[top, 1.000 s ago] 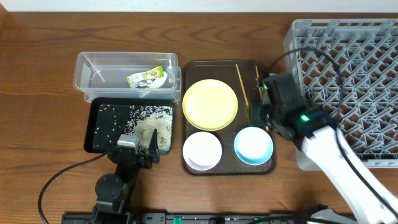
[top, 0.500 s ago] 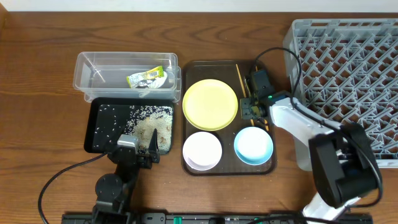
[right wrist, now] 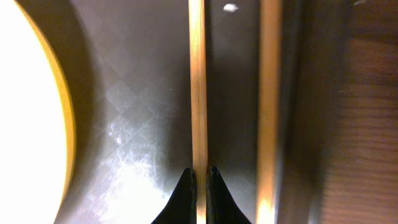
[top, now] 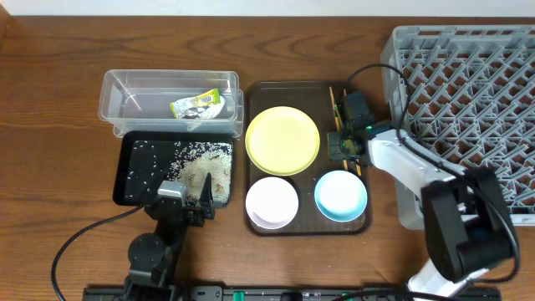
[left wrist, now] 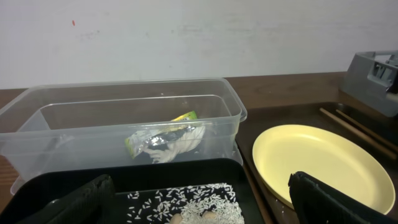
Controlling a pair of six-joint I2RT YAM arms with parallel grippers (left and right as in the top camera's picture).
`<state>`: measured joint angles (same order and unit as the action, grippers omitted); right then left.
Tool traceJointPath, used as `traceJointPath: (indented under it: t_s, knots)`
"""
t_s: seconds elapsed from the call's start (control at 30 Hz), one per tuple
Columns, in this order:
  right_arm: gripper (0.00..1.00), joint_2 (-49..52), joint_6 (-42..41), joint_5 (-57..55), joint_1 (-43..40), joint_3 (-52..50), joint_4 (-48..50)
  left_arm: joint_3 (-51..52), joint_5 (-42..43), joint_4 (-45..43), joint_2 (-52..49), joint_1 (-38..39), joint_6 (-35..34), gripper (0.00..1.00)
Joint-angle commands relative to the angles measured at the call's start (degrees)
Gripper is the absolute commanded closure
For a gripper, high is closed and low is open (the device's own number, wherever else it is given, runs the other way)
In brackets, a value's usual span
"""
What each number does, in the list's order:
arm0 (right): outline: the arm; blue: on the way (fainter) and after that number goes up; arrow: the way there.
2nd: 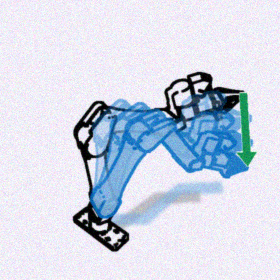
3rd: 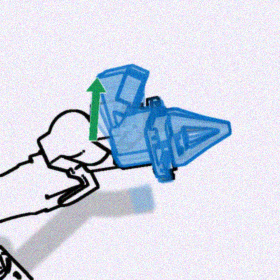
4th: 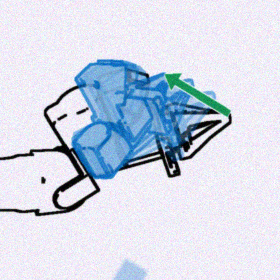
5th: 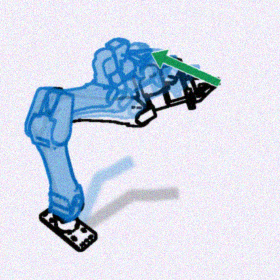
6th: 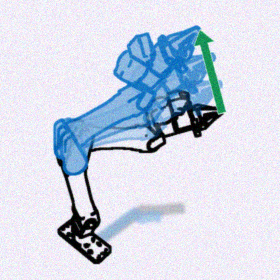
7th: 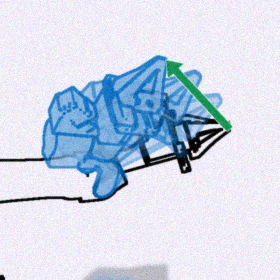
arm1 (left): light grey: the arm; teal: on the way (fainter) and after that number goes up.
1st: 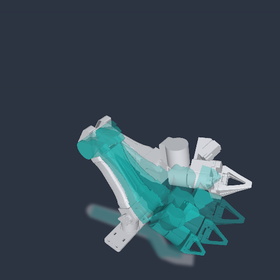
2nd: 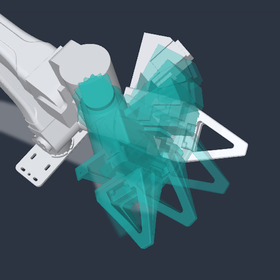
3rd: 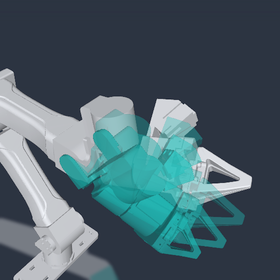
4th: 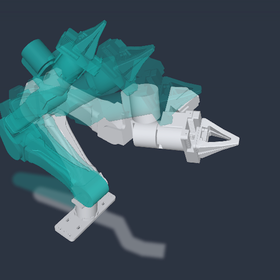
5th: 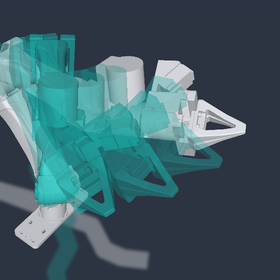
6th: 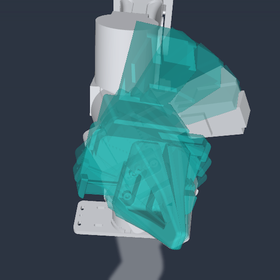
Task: Sort waste into correct bins and load items into the dishwasher rack
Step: 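Reach the right gripper to the chopsticks on the brown tray and grasp, then carry the chopsticks into the dish rack and release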
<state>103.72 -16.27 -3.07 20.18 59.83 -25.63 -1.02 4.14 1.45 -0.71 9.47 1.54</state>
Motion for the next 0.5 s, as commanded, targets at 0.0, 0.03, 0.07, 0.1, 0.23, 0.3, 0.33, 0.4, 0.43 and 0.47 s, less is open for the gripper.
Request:
traceJointPath:
  t_s: [0.0,0.03,0.07,0.1,0.23,0.3,0.33,0.4,0.43,0.47]
  knots:
    - [0.99,-7.5,0.3,0.3,-1.9,0.9,-0.9,0.8,0.8,2.1,0.1,-0.3,0.4,0.09]
    - [0.99,-9.7,0.6,0.3,-2.3,0.9,-1.4,0.8,0.8,2.1,0.1,-0.3,0.4,0.09]
    - [0.99,-11.8,0.7,0.3,-2.6,0.9,-2.0,0.8,0.8,2.1,0.1,-0.3,0.4,0.09]
    - [0.99,-13.8,0.7,0.3,-2.9,0.9,-2.5,0.8,0.8,2.1,0.1,-0.3,0.4,0.09]
    - [0.99,-19.9,2.6,-0.2,-4.5,0.9,-4.7,0.8,0.8,2.1,0.1,-0.3,0.4,0.09]
    - [0.99,-22.2,3.5,-3.2,-6.1,0.9,-6.1,0.8,0.8,2.1,0.1,-0.3,0.4,0.09]
    - [0.99,-23.0,3.6,-5.1,-7.0,0.9,-6.6,0.8,0.8,2.1,0.1,-0.3,0.4,0.09]
    - [0.99,-24.4,5.7,-9.1,-9.9,0.9,-7.1,0.8,0.8,2.1,0.1,-0.3,0.4,0.09]
    - [0.99,-24.6,7.3,-9.4,-10.9,0.9,-7.1,0.8,0.8,2.1,0.1,-0.3,0.4,0.09]
    - [0.99,-24.6,9.3,-9.4,-12.1,0.9,-7.1,0.8,0.8,2.1,0.1,-0.3,0.4,0.09]
